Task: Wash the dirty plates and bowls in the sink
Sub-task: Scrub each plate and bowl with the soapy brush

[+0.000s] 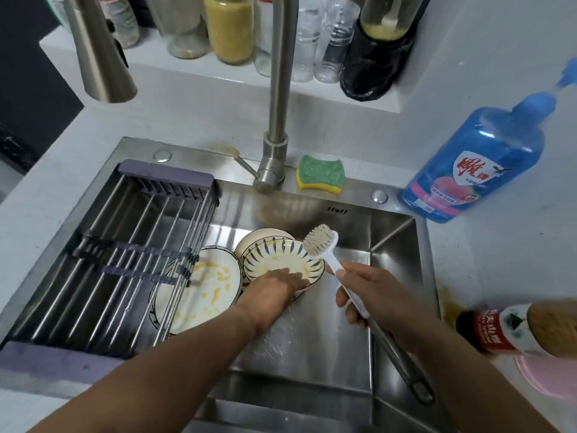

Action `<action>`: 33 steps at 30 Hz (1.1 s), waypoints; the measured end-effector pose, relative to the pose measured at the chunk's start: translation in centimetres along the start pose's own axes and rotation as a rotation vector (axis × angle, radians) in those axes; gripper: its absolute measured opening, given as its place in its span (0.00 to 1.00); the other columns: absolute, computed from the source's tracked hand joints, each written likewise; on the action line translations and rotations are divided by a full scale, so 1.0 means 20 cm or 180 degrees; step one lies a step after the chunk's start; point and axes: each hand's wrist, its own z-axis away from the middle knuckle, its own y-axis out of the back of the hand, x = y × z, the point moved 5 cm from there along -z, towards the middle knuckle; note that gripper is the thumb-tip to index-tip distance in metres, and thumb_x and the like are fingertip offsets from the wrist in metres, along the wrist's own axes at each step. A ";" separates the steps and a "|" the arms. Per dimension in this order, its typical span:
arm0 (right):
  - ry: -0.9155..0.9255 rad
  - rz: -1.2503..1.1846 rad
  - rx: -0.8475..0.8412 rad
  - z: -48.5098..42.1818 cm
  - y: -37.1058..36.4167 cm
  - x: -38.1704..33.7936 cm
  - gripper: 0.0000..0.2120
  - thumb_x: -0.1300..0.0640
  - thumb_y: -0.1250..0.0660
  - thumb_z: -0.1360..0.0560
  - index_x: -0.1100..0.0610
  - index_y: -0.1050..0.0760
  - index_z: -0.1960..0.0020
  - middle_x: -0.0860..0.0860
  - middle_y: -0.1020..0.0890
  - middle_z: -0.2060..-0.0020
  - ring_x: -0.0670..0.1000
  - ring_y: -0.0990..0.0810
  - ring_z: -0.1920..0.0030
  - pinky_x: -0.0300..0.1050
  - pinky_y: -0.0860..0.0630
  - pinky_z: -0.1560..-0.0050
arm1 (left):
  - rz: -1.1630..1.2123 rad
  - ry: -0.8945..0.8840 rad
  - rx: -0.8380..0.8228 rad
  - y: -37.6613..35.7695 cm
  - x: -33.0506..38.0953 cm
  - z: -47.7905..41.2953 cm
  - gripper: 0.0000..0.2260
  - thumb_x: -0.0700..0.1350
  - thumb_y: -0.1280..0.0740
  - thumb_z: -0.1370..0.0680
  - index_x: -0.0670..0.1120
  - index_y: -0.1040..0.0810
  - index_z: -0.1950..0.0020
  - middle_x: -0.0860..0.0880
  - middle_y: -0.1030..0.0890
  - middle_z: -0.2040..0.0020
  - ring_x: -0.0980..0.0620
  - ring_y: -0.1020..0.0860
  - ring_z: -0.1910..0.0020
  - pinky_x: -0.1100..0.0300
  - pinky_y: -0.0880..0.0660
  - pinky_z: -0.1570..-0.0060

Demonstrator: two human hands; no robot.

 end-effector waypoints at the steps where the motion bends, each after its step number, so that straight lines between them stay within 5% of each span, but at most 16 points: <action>1: 0.0004 0.0023 -0.0062 -0.01 0.00 0.00 0.10 0.55 0.39 0.15 0.52 0.20 0.42 0.55 0.19 0.64 0.51 0.23 0.72 0.42 0.31 0.73 | -0.0066 0.0003 -0.0024 -0.02 -0.02 -0.01 0.27 0.41 0.37 0.17 0.58 0.36 0.20 0.55 0.37 0.19 0.50 0.40 0.20 0.59 0.45 0.23; 5: -0.0013 0.0101 -0.0266 -0.07 -0.03 0.00 0.12 0.56 0.41 0.15 0.58 0.20 0.41 0.57 0.20 0.65 0.51 0.24 0.71 0.43 0.31 0.72 | -0.0249 0.0039 -0.0125 -0.10 -0.06 -0.04 0.30 0.38 0.38 0.18 0.56 0.41 0.18 0.52 0.41 0.17 0.49 0.45 0.18 0.56 0.48 0.20; 14: -0.0082 -0.0135 -0.0036 -0.14 0.01 0.10 0.12 0.54 0.41 0.15 0.54 0.20 0.38 0.56 0.22 0.63 0.51 0.23 0.69 0.44 0.29 0.70 | -0.0347 0.0285 -0.0625 -0.26 -0.09 0.00 0.42 0.30 0.41 0.20 0.58 0.60 0.17 0.50 0.59 0.16 0.46 0.58 0.17 0.43 0.51 0.20; 21: -0.0091 -0.0233 0.0001 -0.11 -0.03 0.11 0.12 0.54 0.41 0.15 0.53 0.20 0.39 0.54 0.23 0.67 0.51 0.25 0.69 0.44 0.29 0.70 | -0.0055 0.0387 -0.0642 -0.19 -0.07 0.04 0.33 0.40 0.43 0.15 0.56 0.57 0.16 0.47 0.60 0.16 0.46 0.60 0.17 0.47 0.56 0.19; 25: 0.0001 -0.0132 -0.0041 -0.05 -0.09 0.05 0.13 0.53 0.43 0.14 0.51 0.20 0.41 0.54 0.23 0.67 0.50 0.26 0.69 0.44 0.29 0.68 | 0.1332 0.0710 0.0358 -0.01 -0.06 0.15 0.27 0.53 0.38 0.16 0.53 0.41 0.18 0.47 0.39 0.19 0.48 0.42 0.19 0.59 0.46 0.22; 29: 0.0148 -0.0021 -0.0061 0.04 -0.14 -0.04 0.14 0.49 0.39 0.16 0.56 0.19 0.46 0.54 0.26 0.69 0.49 0.29 0.72 0.41 0.32 0.72 | 0.3370 0.1476 0.1359 0.28 -0.09 0.35 0.12 0.46 0.31 0.19 0.54 0.21 0.35 0.48 0.18 0.42 0.53 0.19 0.45 0.54 0.21 0.40; 33: 0.0402 0.0255 -0.0039 0.11 -0.21 -0.16 0.15 0.50 0.33 0.19 0.63 0.22 0.51 0.53 0.29 0.72 0.51 0.32 0.72 0.41 0.35 0.72 | 0.4849 0.2206 0.1954 0.57 -0.21 0.59 0.06 0.36 0.33 0.18 0.44 0.20 0.44 0.43 0.17 0.55 0.47 0.18 0.59 0.55 0.18 0.57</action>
